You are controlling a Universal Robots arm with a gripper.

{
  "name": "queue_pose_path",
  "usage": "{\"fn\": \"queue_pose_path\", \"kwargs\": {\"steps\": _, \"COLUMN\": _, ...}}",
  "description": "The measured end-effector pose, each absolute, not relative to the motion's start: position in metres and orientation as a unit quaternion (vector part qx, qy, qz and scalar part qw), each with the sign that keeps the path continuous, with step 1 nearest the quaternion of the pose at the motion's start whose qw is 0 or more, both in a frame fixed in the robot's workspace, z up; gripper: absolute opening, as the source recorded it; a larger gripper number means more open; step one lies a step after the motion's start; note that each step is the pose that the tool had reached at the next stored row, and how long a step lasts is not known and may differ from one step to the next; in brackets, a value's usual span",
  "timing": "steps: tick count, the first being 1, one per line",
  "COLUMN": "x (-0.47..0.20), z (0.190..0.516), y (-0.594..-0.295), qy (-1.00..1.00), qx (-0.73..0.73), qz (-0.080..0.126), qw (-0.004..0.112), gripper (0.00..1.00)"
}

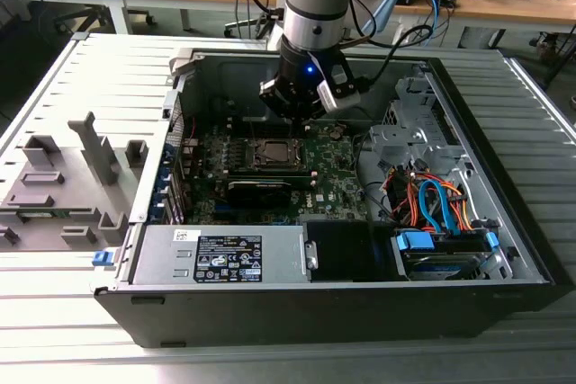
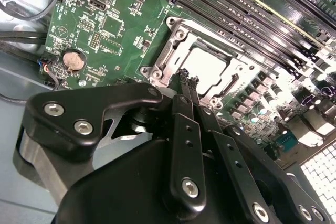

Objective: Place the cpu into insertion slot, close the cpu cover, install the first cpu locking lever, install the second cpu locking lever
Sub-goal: 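Install the first cpu locking lever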

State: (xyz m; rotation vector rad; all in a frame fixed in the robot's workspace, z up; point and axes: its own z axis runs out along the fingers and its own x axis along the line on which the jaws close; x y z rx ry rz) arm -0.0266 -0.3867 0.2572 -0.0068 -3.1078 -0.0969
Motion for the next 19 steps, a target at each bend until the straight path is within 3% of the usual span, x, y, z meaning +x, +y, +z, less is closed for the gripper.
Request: {"fn": "queue_pose_path", "kwargs": {"steps": 19, "x": -0.0266, "z": 0.2572, "y": -0.3907, "qy": -0.999, "qx": -0.002, "qz": -0.032, "qw": 0.016, "gripper": 0.11}}
